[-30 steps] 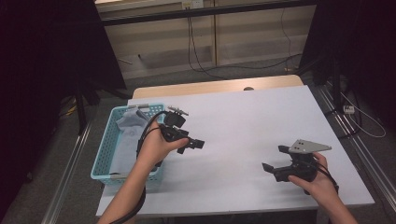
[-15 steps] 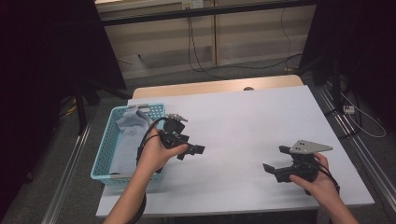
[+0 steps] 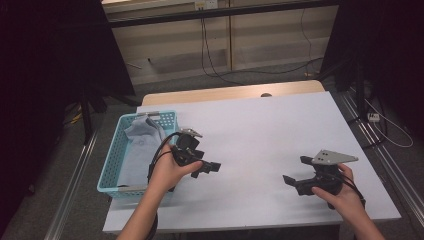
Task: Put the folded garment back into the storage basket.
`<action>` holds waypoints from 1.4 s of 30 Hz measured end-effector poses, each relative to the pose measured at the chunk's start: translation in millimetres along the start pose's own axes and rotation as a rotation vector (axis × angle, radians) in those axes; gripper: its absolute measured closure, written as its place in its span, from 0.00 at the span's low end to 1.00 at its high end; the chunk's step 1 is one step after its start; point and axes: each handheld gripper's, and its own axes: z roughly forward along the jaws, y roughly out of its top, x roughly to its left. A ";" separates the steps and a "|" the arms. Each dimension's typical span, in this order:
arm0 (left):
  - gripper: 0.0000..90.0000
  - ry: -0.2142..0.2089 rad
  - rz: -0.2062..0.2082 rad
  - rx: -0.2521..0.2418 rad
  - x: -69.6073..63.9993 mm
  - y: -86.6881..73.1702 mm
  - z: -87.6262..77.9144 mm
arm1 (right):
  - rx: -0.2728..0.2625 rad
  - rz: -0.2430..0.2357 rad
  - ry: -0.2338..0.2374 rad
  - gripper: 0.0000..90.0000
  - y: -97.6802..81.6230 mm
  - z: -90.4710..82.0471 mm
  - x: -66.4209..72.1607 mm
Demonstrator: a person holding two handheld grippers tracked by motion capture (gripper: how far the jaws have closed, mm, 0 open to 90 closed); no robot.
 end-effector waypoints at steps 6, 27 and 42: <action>0.18 0.004 0.007 0.006 0.0 -6.0 2.5 | 0.000 -0.001 -0.002 0.06 -0.1 -0.9 -0.5; 0.18 0.004 0.001 -0.024 3.1 -29.7 3.4 | -0.003 -0.001 -0.006 0.06 -0.1 -2.8 -1.3; 0.17 -0.002 -0.005 -0.054 6.7 -43.8 1.5 | -0.004 0.000 -0.007 0.06 -0.3 -3.2 -1.6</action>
